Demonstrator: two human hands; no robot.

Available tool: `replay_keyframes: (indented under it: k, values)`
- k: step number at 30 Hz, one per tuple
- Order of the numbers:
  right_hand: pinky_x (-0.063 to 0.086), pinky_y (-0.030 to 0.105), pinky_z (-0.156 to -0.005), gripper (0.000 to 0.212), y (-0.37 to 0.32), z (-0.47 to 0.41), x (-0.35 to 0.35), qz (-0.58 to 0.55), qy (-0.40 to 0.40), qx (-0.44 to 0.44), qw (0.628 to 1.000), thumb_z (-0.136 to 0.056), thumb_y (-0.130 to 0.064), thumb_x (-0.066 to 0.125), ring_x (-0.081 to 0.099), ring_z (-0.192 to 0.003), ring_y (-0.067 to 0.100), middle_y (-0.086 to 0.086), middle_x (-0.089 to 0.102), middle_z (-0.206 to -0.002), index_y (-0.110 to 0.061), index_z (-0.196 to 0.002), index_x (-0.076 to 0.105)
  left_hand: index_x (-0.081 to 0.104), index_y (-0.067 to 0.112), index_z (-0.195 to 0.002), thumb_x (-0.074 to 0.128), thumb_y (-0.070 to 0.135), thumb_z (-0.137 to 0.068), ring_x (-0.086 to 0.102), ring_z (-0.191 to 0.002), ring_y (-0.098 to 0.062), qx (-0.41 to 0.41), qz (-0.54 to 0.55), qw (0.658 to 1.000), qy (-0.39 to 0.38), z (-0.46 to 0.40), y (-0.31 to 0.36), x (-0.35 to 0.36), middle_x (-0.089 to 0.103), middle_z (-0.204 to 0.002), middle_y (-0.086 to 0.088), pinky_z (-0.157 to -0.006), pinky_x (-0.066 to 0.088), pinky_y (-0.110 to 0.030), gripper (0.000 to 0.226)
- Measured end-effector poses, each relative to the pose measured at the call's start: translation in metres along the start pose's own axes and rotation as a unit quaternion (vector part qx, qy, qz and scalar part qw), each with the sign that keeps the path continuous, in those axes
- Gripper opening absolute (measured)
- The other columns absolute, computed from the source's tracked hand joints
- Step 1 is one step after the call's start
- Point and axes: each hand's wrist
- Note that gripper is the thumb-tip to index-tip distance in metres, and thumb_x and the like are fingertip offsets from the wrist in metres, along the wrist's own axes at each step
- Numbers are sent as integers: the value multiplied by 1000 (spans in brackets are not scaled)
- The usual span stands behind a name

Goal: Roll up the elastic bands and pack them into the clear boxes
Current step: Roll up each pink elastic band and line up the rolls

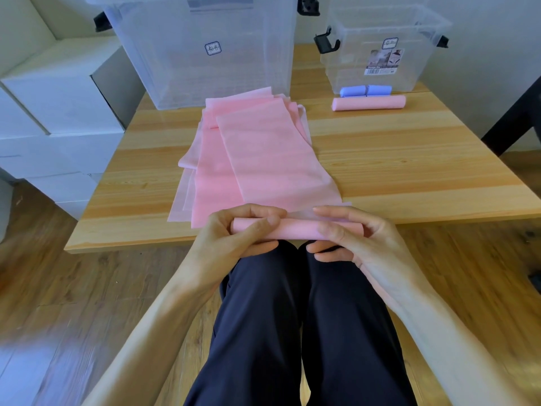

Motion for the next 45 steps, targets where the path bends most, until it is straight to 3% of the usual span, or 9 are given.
replay_keyframes:
  k: [3,6,12,18,23,28,33,37,45]
  values:
    - [59,26,-64,26,0,0,-1,5,4,-6,1000,-71,-21,76,75,-74,29,17,75,-80,-12,-95,78,77,17,-91,68,28,-74,72,-97,-12,-1,6,1000,7,0,-1,0,77,-100,2,-71,58,-19,22]
    - [59,27,-61,26,-1,0,-1,-17,20,-11,1000,-65,-32,77,74,-72,32,13,76,-87,-16,-86,79,77,15,-92,68,25,-74,72,-98,-13,-6,26,1000,-1,0,-1,0,76,-104,2,-72,58,-19,23]
    - [59,26,-64,26,-2,-1,-2,4,4,-9,1000,-71,-21,76,75,-75,30,16,74,-80,-11,-94,77,74,14,-100,64,33,-78,75,-92,-18,-19,20,999,21,-1,-1,1,77,-99,1,-70,58,-19,31]
    - [60,27,-66,33,-4,-2,-1,11,-1,-5,1000,-71,-23,75,75,-77,31,14,76,-91,-9,-101,74,73,11,-100,63,32,-79,75,-91,-18,-20,18,999,20,-1,3,1,77,-96,-1,-70,58,-19,31]
    - [58,26,-58,26,-4,-5,-1,6,20,-7,1000,-71,-28,74,74,-70,31,17,75,-85,-9,-89,76,72,11,-105,66,31,-76,75,-94,-22,-33,10,999,-10,1,6,1,77,-101,-6,-70,58,-20,36]
    - [59,26,-62,32,-4,-4,-2,18,-6,-5,1000,-70,-23,76,75,-74,29,16,75,-84,-11,-99,75,73,11,-101,65,33,-76,75,-92,-20,-23,8,1000,17,-1,5,1,77,-98,-8,-69,58,-19,34]
    - [59,26,-57,19,0,-5,0,-8,20,-9,1000,-66,-30,77,73,-66,29,8,73,-76,-18,-80,78,79,19,-87,69,26,-73,72,-96,-12,2,37,999,11,-1,0,0,76,-101,1,-74,57,-17,18]
    - [59,27,-63,29,1,-5,-2,0,0,-14,1000,-70,-23,77,74,-75,30,11,73,-80,-13,-97,76,78,18,-86,69,28,-75,72,-95,-12,14,27,999,31,-2,0,1,76,-98,2,-71,57,-16,18]
    - [59,27,-63,29,0,-7,-2,-7,16,-17,1000,-73,-27,73,74,-75,31,7,73,-80,-8,-95,73,80,22,-83,70,26,-72,73,-94,-14,4,20,1000,17,0,3,0,76,-101,2,-72,58,-19,15]
Point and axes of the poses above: each hand's wrist, its own z-axis away from the middle knuckle, its own x-axis out of the palm, y = z × x
